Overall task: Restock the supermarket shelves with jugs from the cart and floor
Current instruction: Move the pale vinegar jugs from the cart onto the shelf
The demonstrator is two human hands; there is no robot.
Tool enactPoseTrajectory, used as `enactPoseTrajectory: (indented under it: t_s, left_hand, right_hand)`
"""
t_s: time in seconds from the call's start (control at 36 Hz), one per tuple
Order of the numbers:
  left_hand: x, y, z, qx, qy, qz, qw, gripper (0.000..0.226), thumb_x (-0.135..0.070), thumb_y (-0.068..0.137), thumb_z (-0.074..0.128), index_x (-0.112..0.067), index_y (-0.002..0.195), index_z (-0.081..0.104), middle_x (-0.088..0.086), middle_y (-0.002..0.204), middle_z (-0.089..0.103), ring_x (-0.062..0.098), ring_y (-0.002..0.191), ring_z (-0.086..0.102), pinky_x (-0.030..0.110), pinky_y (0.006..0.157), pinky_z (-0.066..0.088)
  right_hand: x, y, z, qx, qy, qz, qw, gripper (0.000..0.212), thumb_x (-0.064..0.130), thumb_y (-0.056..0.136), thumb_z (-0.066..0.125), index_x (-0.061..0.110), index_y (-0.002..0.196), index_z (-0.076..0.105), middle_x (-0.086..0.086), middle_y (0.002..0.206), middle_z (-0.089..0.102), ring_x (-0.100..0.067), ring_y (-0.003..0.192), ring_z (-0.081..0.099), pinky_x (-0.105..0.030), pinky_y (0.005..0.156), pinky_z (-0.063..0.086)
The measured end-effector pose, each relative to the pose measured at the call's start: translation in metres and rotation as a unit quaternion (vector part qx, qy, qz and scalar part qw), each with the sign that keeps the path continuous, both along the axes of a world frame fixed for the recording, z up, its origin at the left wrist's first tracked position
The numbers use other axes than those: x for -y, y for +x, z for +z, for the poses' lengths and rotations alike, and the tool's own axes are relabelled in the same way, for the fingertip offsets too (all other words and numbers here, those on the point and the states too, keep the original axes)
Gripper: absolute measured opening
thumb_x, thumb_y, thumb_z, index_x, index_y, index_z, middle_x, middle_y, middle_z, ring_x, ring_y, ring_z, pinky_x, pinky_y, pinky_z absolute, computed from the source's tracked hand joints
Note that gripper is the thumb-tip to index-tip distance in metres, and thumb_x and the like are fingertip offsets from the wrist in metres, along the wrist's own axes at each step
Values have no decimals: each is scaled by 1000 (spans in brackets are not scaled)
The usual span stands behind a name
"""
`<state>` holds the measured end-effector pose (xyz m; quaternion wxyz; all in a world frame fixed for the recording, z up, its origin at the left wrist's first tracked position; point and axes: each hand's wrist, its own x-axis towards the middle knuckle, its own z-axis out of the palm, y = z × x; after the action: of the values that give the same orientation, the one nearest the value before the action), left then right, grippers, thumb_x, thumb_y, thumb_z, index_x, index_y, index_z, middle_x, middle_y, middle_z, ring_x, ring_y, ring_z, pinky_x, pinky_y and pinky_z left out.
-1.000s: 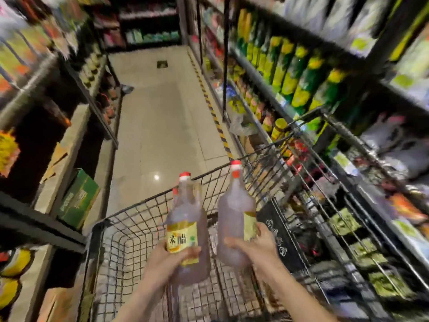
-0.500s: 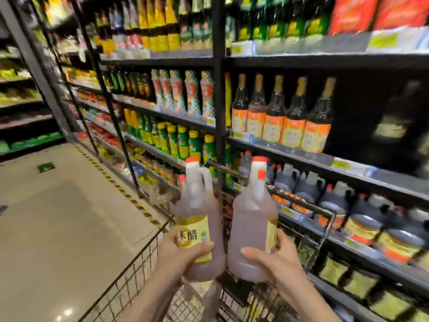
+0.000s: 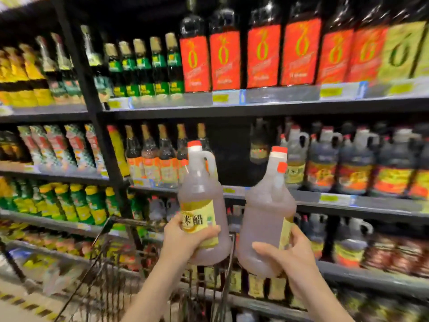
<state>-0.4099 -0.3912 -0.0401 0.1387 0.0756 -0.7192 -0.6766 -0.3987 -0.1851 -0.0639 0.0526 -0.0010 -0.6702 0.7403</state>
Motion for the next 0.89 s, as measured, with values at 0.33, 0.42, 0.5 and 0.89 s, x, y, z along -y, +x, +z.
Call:
enactPoseTrajectory:
  t_s: [0.33,0.42,0.5,0.89]
  left_hand:
    - [-87,-92,24,-93,-4,-42,995,56,-3,50,90,-9,96,59,1,81,70,7,69,68,17,53,51]
    - [-97,-109,27,-121,-24,-39,992,69,-21,41,89,-7,101,58,6,88,71,16,79,69,22,60,53]
    - [-102,-127,29,-141,-44,-40,988,86,-34,33,96,-9,105,56,7,92,71,18,83,70,28,66,55]
    - [-116,-237,13,-197,-112,-100,969,88,-9,49,92,-22,117,39,-12,107,54,-10,95,56,4,70,47]
  right_hand:
    - [-90,-74,28,-30,15,-81,996,95,36,17,94,20,104,57,-2,100,70,-21,91,68,-41,78,56]
    - [-103,-89,30,-26,14,-92,995,80,22,31,98,23,100,56,-1,102,68,-20,93,65,-43,82,54]
    - [-109,-101,29,-33,2,-108,994,75,14,36,96,24,99,56,1,101,67,-18,94,64,-39,80,52]
    - [-106,-173,24,-72,32,-175,981,110,27,21,95,19,120,48,1,111,62,-15,101,60,-36,85,49]
